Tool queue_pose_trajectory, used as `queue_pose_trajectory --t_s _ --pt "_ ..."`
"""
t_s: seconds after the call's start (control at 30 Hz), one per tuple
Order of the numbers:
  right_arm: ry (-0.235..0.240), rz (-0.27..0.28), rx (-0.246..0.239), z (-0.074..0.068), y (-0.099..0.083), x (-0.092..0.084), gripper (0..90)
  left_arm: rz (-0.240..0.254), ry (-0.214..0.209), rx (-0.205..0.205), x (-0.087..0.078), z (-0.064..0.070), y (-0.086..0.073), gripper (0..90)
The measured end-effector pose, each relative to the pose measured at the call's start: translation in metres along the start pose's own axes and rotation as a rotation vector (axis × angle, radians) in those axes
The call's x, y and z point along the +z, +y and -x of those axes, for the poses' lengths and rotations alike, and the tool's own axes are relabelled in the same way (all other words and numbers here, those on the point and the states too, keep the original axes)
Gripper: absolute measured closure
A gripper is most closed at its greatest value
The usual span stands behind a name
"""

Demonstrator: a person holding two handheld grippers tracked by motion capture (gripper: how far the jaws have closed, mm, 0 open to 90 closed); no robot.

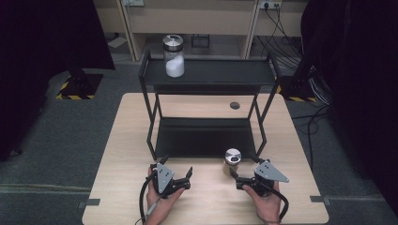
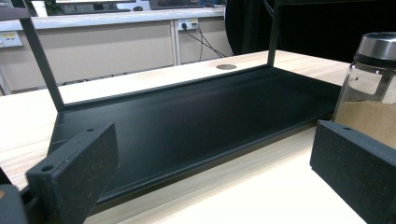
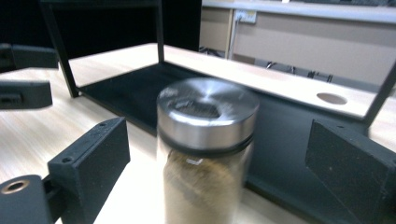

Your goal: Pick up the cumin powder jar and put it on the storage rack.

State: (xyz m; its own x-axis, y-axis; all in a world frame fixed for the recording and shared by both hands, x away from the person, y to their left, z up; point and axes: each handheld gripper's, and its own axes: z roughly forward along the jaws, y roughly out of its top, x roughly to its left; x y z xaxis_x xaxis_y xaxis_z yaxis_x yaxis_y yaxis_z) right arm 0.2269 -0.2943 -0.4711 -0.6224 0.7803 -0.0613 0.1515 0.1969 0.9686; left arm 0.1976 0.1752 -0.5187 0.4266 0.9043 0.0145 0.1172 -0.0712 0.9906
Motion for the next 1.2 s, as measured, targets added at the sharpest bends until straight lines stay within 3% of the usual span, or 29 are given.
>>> queue_pose_trajectory --t_s 0.1,0.3,0.63,1.0,1.2 --pt "-0.005 -0.024 -0.013 -0.006 -0.003 0.008 10.8 0.001 -0.001 -0.001 0.0 0.0 0.0 0.3" --pt "0.002 -0.075 0.02 -0.01 -0.003 0.022 11.6 0.001 -0.002 0.002 0.0 0.0 0.0 0.3" --pt "-0.027 -0.121 0.048 -0.012 0.004 0.03 30.2 0.002 -0.002 0.002 0.0 0.0 0.0 0.3" --pt "-0.032 -0.122 0.053 -0.013 0.004 0.031 31.4 0.003 -0.001 0.002 0.0 0.0 0.0 0.3" --pt "-0.017 -0.096 0.068 -0.013 0.005 0.028 31.5 0.003 -0.003 -0.001 0.0 -0.001 0.0 0.3"
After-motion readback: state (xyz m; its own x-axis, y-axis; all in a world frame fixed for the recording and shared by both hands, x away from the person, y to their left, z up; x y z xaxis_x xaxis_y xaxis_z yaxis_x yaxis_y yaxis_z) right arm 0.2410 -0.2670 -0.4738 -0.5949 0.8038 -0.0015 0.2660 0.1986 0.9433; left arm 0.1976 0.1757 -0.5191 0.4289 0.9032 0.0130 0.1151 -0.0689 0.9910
